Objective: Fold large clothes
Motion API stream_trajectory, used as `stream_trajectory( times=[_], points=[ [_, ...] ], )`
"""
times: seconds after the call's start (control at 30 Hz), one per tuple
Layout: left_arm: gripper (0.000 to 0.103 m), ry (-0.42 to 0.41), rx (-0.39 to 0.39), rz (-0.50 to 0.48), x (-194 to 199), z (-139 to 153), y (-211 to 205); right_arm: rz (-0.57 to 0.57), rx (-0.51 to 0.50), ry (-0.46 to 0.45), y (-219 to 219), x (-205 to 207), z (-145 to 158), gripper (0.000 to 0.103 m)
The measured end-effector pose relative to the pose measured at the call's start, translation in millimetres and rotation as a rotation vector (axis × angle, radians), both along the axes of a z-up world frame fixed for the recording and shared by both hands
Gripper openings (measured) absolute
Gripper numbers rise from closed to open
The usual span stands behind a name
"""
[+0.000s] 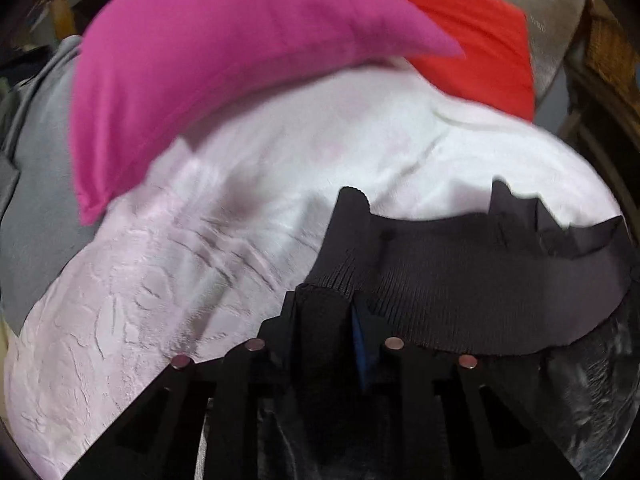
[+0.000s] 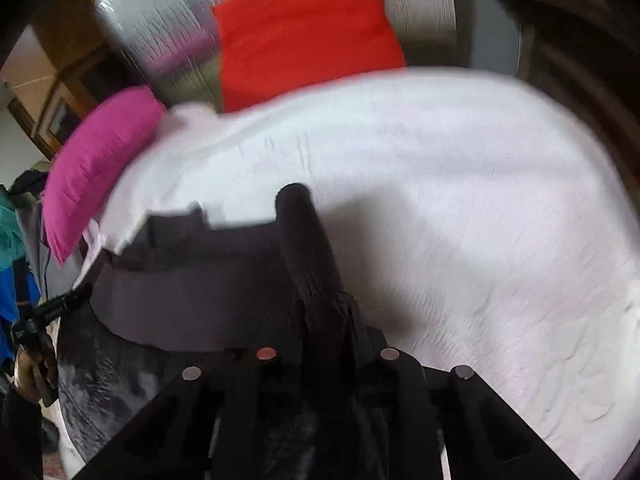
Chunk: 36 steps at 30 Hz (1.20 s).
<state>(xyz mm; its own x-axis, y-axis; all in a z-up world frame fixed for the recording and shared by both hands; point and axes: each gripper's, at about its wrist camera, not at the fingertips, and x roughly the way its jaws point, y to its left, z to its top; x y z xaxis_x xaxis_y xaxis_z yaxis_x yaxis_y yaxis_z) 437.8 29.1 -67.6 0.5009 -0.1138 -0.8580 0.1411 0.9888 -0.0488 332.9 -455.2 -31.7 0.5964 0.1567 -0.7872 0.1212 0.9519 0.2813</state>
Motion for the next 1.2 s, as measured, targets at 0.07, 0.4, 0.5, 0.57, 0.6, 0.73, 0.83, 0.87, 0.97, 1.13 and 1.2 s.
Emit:
stream_trajectory(
  times=[0.07, 0.4, 0.5, 0.57, 0.6, 0.73, 0.83, 0.87, 0.97, 1.13, 1.2],
  points=[
    [0.026, 0.062, 0.0, 0.036, 9.2, -20.6, 5.6, -0.042, -0.002, 0.049, -6.9, 9.0, -14.3, 0.018],
    [0.056, 0.036, 0.006, 0.098, 7.7, -15.3, 11.2, -0.15, 0.018, 0.102, -9.2, 9.6, -42.9, 0.049],
    [0.058, -0.023, -0.006, 0.126, -9.8, 7.7, 14.2, -0.144, -0.016, 0.05, -5.2, -12.1, -21.1, 0.066],
    [0.059, -0.088, 0.032, 0.134, -24.5, 26.1, 15.4, -0.141, -0.035, -0.002, 2.8, -29.4, -4.0, 0.066],
    [0.06, -0.135, 0.052, 0.133, -37.3, 38.9, 15.0, -0.136, -0.038, -0.027, 6.9, -40.3, 4.4, 0.066],
    [0.065, -0.196, 0.002, 0.07, -82.9, 65.5, 0.6, -0.043, -0.085, -0.103, 48.1, -79.2, 30.1, 0.066],
    [0.066, -0.214, 0.018, -0.046, -120.7, 67.8, -31.2, 0.074, -0.123, -0.115, 91.1, -99.1, 31.9, 0.067],
    [0.066, -0.222, 0.036, -0.088, -130.8, 65.3, -44.6, 0.114, -0.142, -0.103, 107.2, -100.0, 26.5, 0.067],
    [0.066, -0.212, 0.105, -0.196, -151.0, 45.6, -78.8, 0.185, -0.237, -0.043, 139.9, -93.5, 1.8, 0.067],
    [0.07, -0.061, 0.171, -0.171, -119.5, -12.7, -84.6, 0.083, -0.293, 0.06, 124.6, -57.8, -32.3, 0.071],
    [0.071, -0.043, 0.13, -0.103, -105.2, -17.5, -71.6, 0.042, -0.282, 0.073, 114.5, -49.1, -33.6, 0.071]
  ],
)
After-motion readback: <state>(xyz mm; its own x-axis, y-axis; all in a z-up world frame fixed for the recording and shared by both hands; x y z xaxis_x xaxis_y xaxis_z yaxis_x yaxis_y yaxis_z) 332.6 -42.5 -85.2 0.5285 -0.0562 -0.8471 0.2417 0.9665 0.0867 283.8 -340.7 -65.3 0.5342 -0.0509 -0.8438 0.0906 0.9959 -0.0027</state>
